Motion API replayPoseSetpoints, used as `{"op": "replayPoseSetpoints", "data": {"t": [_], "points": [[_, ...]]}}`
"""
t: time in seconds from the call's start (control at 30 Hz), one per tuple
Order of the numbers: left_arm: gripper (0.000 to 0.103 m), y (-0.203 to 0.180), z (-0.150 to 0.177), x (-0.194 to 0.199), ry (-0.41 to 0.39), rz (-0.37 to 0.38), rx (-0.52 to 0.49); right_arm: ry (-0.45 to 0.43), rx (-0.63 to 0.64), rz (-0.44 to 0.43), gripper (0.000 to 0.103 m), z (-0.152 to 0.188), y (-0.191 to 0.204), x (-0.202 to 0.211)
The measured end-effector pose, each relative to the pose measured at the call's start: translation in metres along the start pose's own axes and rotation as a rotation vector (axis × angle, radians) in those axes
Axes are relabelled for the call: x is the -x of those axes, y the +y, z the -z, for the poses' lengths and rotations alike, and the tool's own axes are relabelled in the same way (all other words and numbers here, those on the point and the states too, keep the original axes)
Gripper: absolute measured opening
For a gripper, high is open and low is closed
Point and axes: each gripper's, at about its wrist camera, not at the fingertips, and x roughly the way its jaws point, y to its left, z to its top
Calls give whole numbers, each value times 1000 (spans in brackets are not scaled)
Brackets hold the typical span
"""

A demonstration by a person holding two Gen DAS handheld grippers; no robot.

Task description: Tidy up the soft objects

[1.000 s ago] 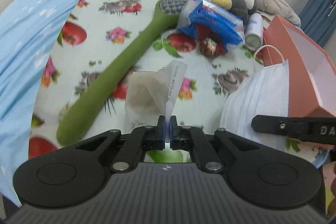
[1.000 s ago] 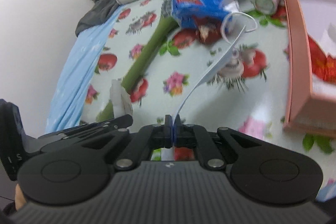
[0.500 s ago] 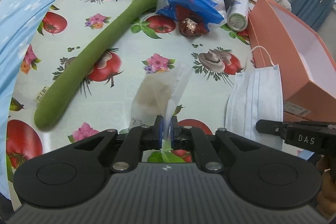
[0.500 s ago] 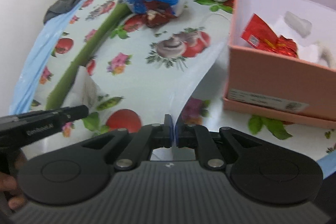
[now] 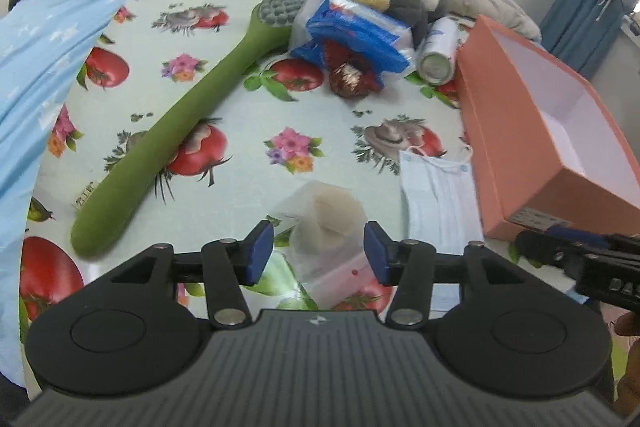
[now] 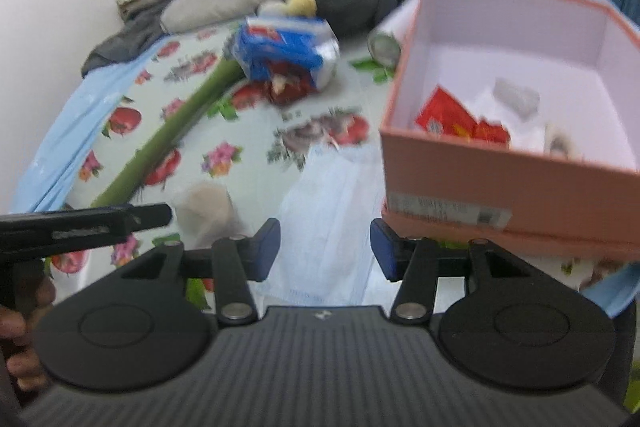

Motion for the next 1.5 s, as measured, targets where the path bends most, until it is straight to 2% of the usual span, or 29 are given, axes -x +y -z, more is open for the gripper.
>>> {"op": "replayPoseSetpoints", "data": {"t": [0.13, 0.33, 0.47, 0.63, 0.73, 0.8, 0.9, 1.0, 1.17, 1.2, 1.27, 1.3, 1.37, 1.5], "points": [[56, 5, -4, -13, 21, 2, 28, 16, 55, -20, 53, 2, 9, -23], [60, 5, -8, -35, 50, -22, 58, 87, 134, 11, 53, 19, 16, -64], [60, 4, -8, -45, 66, -39, 96, 103, 163, 38, 52, 27, 12, -80], [60, 5, -7, -48, 80, -54, 131, 83, 238, 34, 53, 33, 15, -82], [60, 6, -5, -48, 91, -62, 161, 86, 254, 9, 43, 33, 18, -83], [60, 5, -4, -47, 95, -66, 177, 86, 260, -11, 27, 33, 20, -83], [60, 4, -2, -49, 102, -67, 195, 85, 269, -37, 12, 34, 23, -83], [60, 3, -1, -54, 123, -70, 209, 82, 246, -53, 7, 31, 20, -83], [58, 2, 1, -60, 134, -59, 220, 75, 214, -62, 7, 30, 13, -78], [57, 2, 1, -60, 132, -55, 221, 71, 213, -62, 7, 30, 13, -77], [41, 1, 1, -63, 127, -45, 227, 66, 209, -63, 7, 29, 11, -74], [37, 0, 0, -65, 128, -44, 224, 61, 211, -61, 7, 28, 11, -73], [16, -3, 0, -67, 123, -47, 212, 53, 215, -54, 7, 27, 11, -70], [8, -8, 1, -68, 119, -44, 202, 36, 223, -43, 7, 24, 11, -63]]}}
